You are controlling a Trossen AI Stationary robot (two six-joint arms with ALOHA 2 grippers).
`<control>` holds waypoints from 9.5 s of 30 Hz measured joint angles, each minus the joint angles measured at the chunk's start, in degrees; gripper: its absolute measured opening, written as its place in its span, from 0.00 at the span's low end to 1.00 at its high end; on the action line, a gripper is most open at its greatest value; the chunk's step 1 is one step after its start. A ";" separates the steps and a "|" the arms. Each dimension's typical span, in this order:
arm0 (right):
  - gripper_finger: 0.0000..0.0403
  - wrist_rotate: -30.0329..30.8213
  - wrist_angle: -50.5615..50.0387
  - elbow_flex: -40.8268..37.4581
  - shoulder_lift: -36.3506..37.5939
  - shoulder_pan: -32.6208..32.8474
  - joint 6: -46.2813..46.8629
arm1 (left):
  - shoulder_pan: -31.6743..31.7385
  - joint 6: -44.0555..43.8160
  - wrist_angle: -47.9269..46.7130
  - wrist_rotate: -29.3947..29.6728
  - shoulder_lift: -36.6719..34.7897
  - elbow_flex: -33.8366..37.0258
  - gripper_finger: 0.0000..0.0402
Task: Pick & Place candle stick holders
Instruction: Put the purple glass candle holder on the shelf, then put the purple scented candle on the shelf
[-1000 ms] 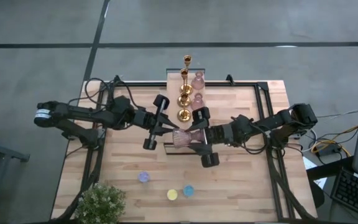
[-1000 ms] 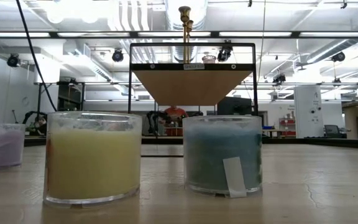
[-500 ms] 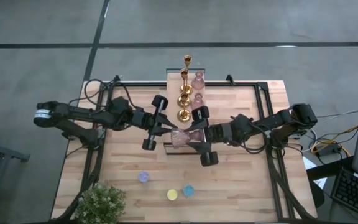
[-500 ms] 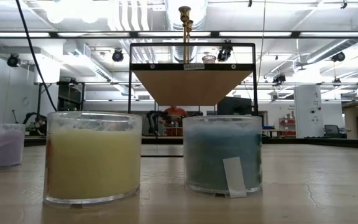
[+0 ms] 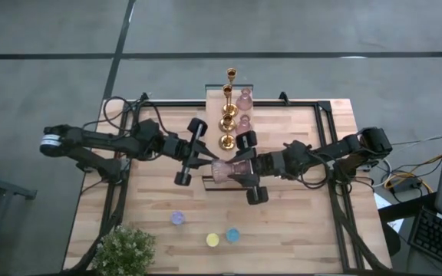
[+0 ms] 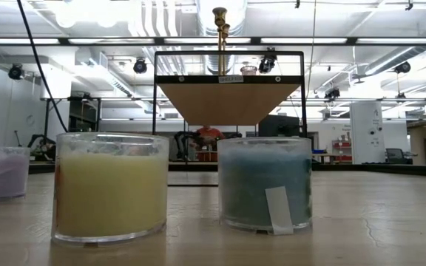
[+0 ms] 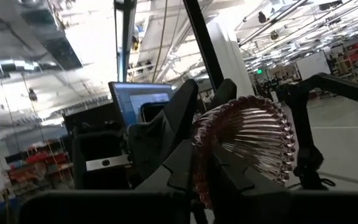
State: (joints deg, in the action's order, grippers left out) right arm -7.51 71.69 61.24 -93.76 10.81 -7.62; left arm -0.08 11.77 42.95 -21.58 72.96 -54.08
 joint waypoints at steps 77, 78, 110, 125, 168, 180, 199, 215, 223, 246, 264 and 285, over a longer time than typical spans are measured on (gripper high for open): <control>0.34 31.68 -84.99 0.25 9.22 -14.09 23.53 | 0.01 -4.56 -42.50 7.58 -21.48 10.43 0.30; 0.34 31.66 -84.94 0.25 8.99 -14.19 23.50 | 0.01 -4.55 -42.50 7.61 -21.48 10.43 0.30; 0.63 33.07 -83.75 0.28 17.48 -10.76 18.96 | 0.04 -6.66 -47.61 7.23 -25.77 13.38 0.30; 0.58 33.02 -80.71 0.27 16.99 3.95 17.97 | -9.79 -13.13 -71.65 9.33 -28.20 13.42 0.30; 0.02 9.14 -50.59 -48.62 61.70 -7.37 13.26 | -25.77 -22.25 -70.35 18.12 -15.02 14.16 0.30; 0.02 9.43 -48.15 -52.16 63.90 -8.75 13.12 | -32.61 -20.00 -67.96 18.64 -3.49 14.16 0.30; 0.02 13.66 -48.25 -52.18 63.90 -8.85 12.96 | -34.75 -18.68 -63.00 20.09 3.92 14.16 0.17; 0.02 13.64 -48.29 -52.29 63.87 -8.87 12.98 | -34.75 -18.89 -63.07 19.28 4.18 14.16 0.12; 0.02 13.64 -48.29 -52.38 63.87 -8.87 12.98 | -34.75 -17.99 -63.00 19.30 4.18 15.30 0.20; 0.02 13.64 -48.26 -52.38 63.87 -8.87 12.96 | -34.50 -19.00 -61.96 20.22 3.54 16.02 0.01; 0.02 11.54 -48.27 -52.12 64.46 -8.90 11.15 | -31.70 -17.32 -88.85 41.46 -8.74 1.44 0.00; 0.02 9.16 -51.79 -52.14 65.16 -9.25 10.34 | 20.22 -5.18 -85.88 24.93 -6.19 -15.36 0.00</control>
State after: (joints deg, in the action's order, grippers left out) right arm 1.65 19.90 9.10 -28.60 1.56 2.72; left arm 20.14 6.59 -42.93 3.34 66.77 -69.45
